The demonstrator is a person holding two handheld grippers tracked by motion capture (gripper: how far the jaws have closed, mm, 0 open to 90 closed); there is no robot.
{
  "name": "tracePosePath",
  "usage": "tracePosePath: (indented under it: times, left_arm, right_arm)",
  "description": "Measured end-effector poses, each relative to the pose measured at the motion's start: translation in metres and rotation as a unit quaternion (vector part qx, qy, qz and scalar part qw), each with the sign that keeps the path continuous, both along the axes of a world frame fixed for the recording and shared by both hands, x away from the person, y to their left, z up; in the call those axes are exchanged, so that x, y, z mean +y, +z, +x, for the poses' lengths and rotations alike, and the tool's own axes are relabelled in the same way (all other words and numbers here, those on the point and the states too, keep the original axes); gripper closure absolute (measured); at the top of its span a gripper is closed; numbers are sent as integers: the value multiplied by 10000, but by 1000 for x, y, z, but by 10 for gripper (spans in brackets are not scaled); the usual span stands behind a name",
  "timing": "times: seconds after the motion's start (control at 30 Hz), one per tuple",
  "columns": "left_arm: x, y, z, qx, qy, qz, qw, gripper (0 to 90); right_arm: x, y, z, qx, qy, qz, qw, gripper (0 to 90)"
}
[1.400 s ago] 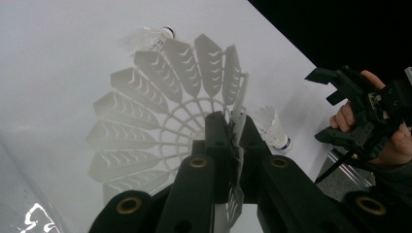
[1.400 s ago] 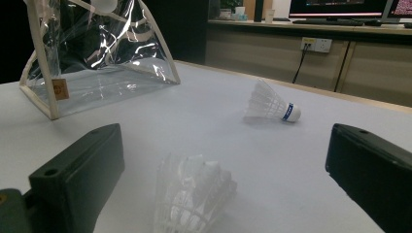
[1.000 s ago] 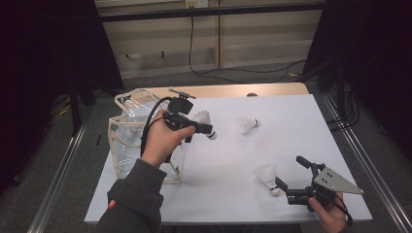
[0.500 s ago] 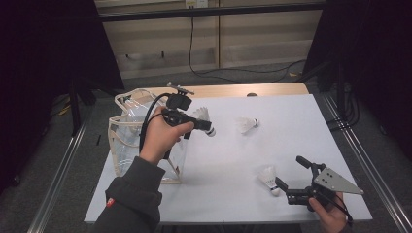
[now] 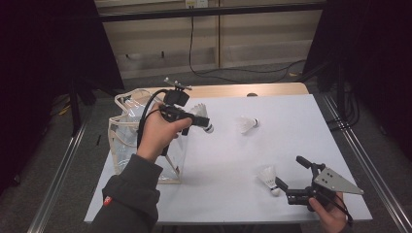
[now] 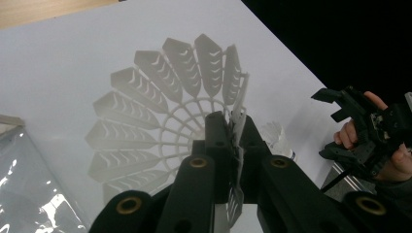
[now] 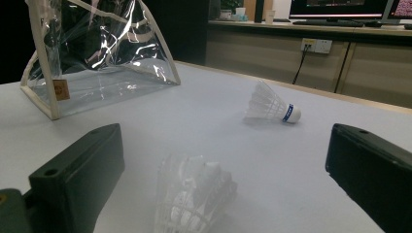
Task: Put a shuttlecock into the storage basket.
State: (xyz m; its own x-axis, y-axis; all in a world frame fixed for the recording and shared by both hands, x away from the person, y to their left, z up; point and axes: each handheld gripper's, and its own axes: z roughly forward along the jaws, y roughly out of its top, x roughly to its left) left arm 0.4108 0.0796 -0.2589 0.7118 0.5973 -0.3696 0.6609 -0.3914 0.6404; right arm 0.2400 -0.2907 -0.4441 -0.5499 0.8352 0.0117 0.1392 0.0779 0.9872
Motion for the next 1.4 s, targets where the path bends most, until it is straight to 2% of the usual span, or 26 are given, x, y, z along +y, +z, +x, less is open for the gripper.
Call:
tracePosePath:
  times: [0.77, 1.4]
  left_arm:
    - [3, 16, 7, -35, 63, -7, 10000, 874]
    - [11, 21, 13, -33, 203, 14, 9998, 874]
  right_arm:
    - [0, 0, 0, -25, 15, -8, 10000, 3]
    - [-1, 0, 0, -19, 19, -17, 10000, 5]
